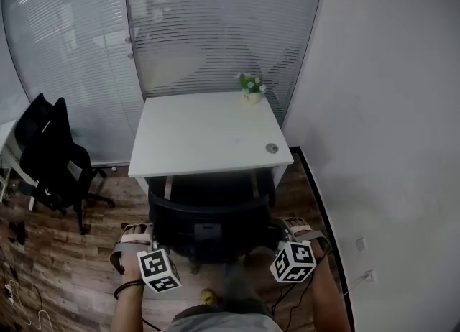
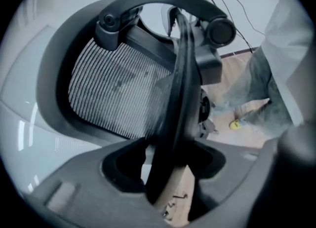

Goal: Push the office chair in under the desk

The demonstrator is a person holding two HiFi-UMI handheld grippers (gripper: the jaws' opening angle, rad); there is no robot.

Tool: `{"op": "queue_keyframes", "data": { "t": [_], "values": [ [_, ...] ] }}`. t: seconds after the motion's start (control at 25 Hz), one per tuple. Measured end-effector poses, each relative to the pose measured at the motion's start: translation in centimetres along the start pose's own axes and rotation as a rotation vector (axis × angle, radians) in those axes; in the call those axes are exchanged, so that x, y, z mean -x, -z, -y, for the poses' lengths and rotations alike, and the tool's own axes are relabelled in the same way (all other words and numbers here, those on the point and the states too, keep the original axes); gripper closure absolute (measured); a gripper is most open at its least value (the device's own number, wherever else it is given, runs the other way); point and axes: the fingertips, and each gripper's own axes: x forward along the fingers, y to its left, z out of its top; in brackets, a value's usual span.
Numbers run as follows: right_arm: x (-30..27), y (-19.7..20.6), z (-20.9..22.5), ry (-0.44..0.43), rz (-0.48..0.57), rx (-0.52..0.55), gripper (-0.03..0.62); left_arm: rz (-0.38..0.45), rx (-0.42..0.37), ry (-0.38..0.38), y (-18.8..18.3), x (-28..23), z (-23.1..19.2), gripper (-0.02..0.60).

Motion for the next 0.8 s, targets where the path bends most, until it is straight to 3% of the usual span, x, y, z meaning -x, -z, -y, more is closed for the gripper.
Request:
{"op": "queue_keyframes", "data": {
  "t": [0.12, 0.8],
  "values": [
    [-0.2, -0.2, 0.0, -0.007, 0.013, -0.019, 0.359, -0.009, -0.004, 0.042, 0.2, -0.2, -0.1, 0.350],
    [0.1, 0.1, -0.6, 0.009, 0.007, 0.008, 0.359, 0.009, 0.009, 0.099, -0.1, 0.8, 1.4, 0.359]
  ]
}}
